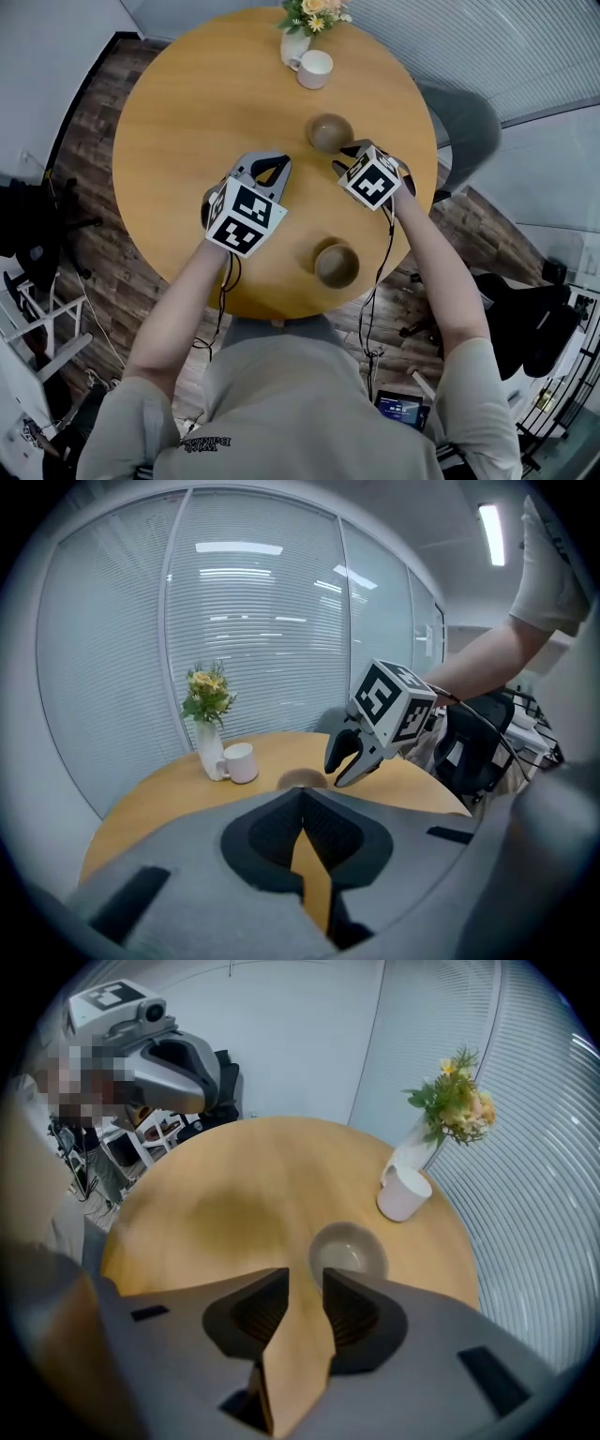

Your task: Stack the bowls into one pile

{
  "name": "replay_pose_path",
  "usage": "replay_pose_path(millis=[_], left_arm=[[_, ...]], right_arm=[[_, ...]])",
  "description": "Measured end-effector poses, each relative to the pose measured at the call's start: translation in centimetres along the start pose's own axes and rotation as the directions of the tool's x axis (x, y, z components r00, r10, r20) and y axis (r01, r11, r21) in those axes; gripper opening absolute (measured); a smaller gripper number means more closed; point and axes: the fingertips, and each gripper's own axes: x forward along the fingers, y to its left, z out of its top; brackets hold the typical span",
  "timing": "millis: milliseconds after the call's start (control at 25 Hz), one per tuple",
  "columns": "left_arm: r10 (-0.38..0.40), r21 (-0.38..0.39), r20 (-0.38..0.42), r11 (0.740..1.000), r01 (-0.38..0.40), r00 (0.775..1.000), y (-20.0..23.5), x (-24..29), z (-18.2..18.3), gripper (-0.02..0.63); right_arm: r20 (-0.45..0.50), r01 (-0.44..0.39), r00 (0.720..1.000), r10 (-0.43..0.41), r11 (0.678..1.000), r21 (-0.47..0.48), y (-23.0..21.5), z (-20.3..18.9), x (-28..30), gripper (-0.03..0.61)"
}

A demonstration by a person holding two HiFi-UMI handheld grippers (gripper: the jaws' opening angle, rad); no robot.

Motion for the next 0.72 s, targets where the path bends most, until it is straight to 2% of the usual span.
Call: replay_pose_path(millis=[160, 360, 720], left_arm=[[-0.017, -0.016, -0.038, 1.000, 0.017, 0.999, -0.3, 1.3, -2.0, 0.020], [-0.029, -0.046, -0.076, 0.999, 0.026, 0.997, -0.4, 2.5, -4.1, 0.020], [-0.042, -0.085, -0.129, 0.996, 0.031, 0.991, -0.6, 2.9, -7.0, 0.020]], right_arm=[[-0.026, -0.010, 1.000, 0.010, 1.000, -0.008, 0.0, -0.4, 2.0, 0.114], [-0.084, 0.008, 0.996, -0.015, 0.996, -0.087, -0.4, -1.3, 4.6, 0.114], [-0.081, 0.022, 0.996, -0.028, 0.997, -0.068, -0.7, -1.9, 7.3, 0.094]])
